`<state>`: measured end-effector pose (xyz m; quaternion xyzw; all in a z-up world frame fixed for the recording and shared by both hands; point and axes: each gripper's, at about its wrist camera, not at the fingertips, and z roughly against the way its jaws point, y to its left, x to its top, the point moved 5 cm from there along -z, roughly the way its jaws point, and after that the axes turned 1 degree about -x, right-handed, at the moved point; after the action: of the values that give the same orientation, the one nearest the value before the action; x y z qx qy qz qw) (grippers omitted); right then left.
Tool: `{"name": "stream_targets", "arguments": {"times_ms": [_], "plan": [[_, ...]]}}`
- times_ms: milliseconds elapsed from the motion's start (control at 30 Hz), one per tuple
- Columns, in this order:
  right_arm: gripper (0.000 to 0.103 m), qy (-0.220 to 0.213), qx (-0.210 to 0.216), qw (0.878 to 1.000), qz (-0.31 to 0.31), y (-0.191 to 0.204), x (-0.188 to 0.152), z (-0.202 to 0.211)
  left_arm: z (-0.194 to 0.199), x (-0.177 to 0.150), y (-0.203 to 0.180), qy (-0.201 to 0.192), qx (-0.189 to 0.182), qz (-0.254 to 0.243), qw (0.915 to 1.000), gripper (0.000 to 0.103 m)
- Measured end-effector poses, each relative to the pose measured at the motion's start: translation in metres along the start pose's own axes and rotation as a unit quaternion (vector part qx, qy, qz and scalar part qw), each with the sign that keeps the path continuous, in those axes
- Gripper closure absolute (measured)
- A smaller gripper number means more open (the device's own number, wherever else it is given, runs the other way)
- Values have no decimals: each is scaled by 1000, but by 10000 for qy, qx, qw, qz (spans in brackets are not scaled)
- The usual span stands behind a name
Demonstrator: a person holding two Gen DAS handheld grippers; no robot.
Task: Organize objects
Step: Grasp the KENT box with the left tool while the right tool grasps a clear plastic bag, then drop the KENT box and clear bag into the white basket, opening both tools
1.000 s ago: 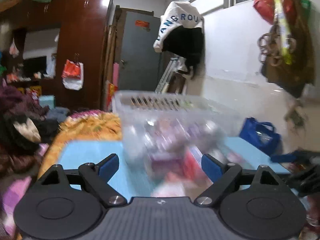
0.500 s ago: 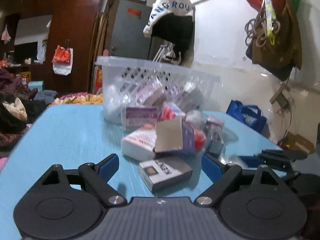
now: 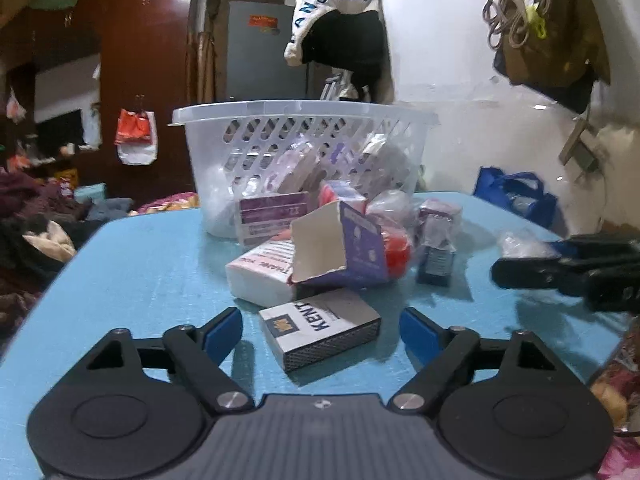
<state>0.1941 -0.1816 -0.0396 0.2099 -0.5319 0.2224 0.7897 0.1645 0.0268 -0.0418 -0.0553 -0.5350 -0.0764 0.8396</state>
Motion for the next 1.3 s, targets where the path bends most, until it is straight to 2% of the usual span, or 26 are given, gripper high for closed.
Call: {"name": "stream_targets", "arguments": {"times_ms": [33, 167, 433, 700, 1000, 1167, 1300], "plan": [[55, -16, -8, 10000, -8, -1, 0, 1, -1, -1, -1, 31, 42, -53, 10000, 34], [55, -42, -35, 10000, -36, -5, 2, 0, 6, 1, 5, 26, -96, -51, 9999, 34], [55, -82, -93, 9999, -94, -11, 3, 2, 29, 12, 28, -257, -6, -11, 9997, 34], [55, -149, -162, 9996, -165, -17, 6, 3, 29, 18, 64, -460, 72, 465, 9978, 34], [55, -344, -226, 9991, -138, -17, 18, 6, 31, 25, 69, -688, -69, 590, 9959, 34], [55, -499, -251, 9984, -28, -16, 39, 8, 39, 54, 62, -1033, -229, 574, 9927, 34], [55, -729, -199, 9971, 83, -11, 81, 5, 34, 97, 54, -1270, -367, 474, 9901, 34]]}}
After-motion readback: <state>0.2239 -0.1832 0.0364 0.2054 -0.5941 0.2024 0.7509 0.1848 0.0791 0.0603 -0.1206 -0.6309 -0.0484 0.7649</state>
